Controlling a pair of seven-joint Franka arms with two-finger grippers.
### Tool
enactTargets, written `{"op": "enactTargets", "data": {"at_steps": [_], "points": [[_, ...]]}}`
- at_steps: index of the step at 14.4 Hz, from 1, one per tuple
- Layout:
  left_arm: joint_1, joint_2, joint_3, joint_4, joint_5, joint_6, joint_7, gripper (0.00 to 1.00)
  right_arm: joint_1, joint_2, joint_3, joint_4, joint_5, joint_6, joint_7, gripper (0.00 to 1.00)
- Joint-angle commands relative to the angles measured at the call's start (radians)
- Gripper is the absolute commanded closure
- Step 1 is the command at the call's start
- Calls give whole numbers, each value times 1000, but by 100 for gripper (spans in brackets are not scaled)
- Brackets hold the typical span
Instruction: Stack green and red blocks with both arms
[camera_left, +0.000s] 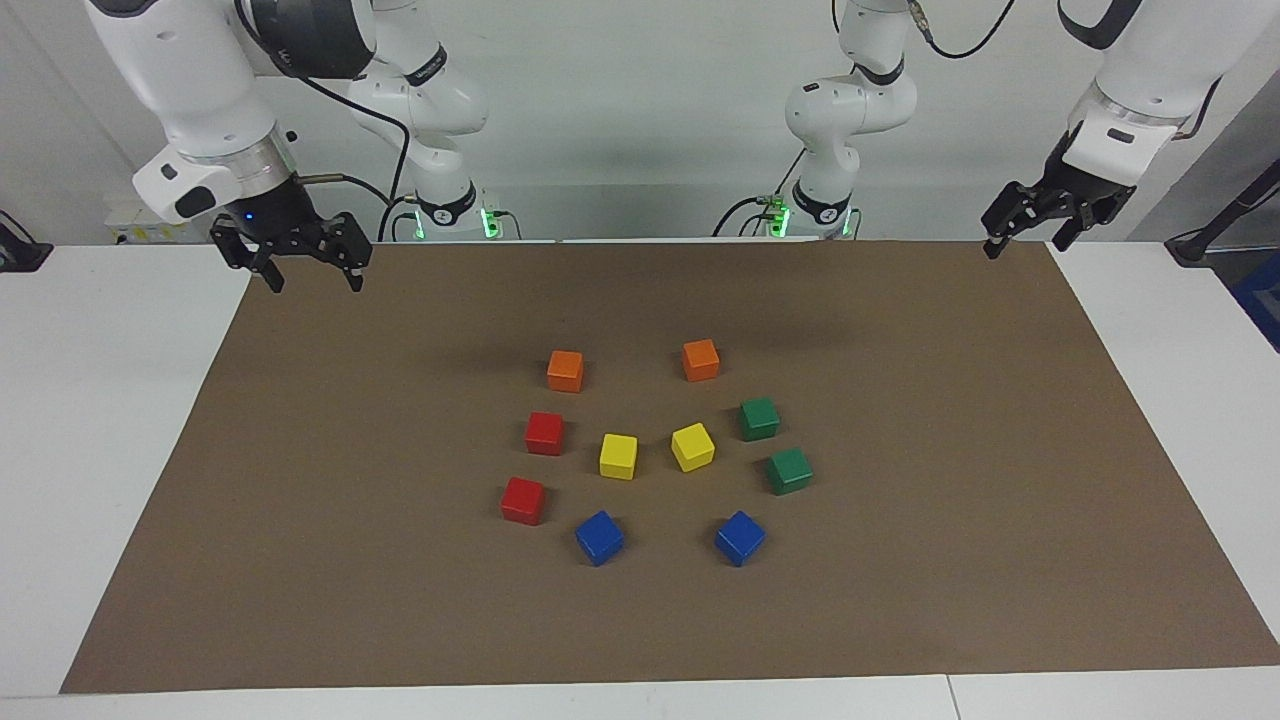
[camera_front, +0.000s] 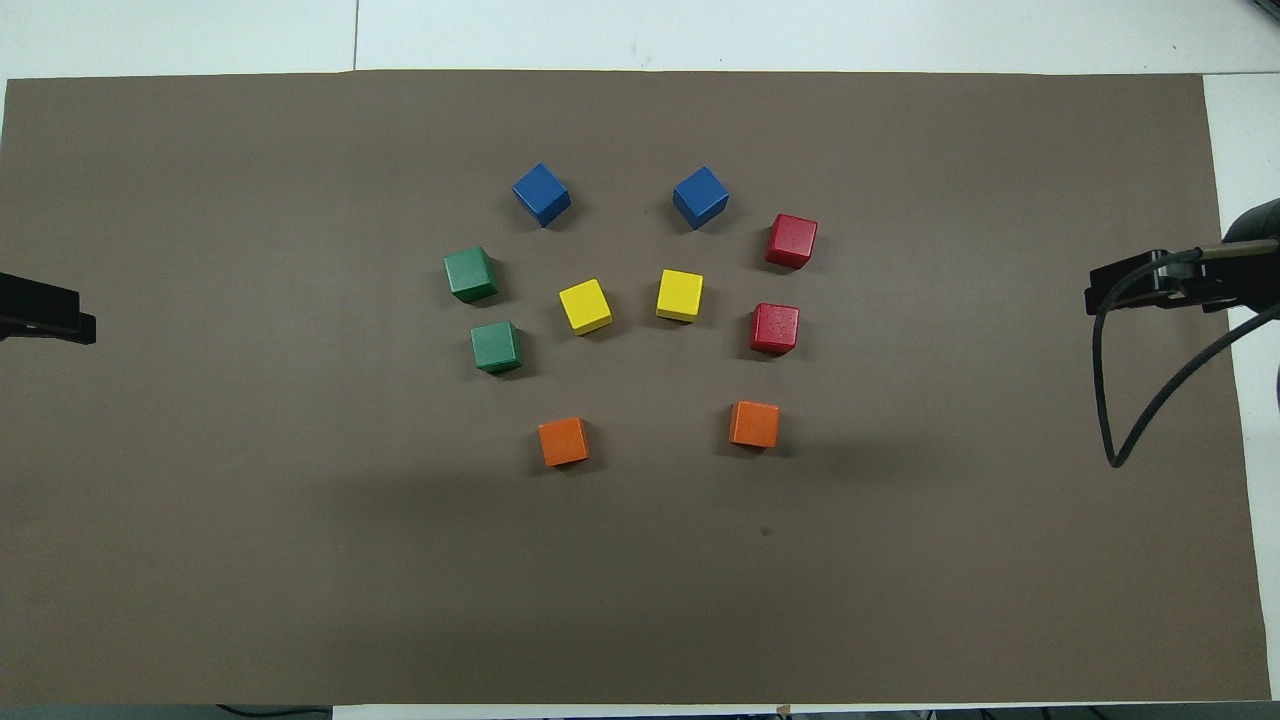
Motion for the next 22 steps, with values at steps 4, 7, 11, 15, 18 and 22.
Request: {"op": "enactTargets", "data": {"at_steps": [4,7,11,15,18,22], "points": [[-13,0,4,-2,12,9,2,0,-15,-20,6,-24,11,5,-9,0],[-26,-7,-4,-7,10,25,51,0,-24,-21,6,-28,11,6,-21,0],[-29,-17,-4,-25,7,37,51,0,-15,-38,15,-57,18,7,14,0],[-33,-36,-4,-54,-5,40,51,0,112,-34,19,-123,54,124,242,0],[-66,-38,-6,-60,-13,78,27,0,189,23,19,-125,54,190,357,0],[-149,-30,-6,-79,-34,130,-123,0,237,118,19,-125,45,253,408,0]]}}
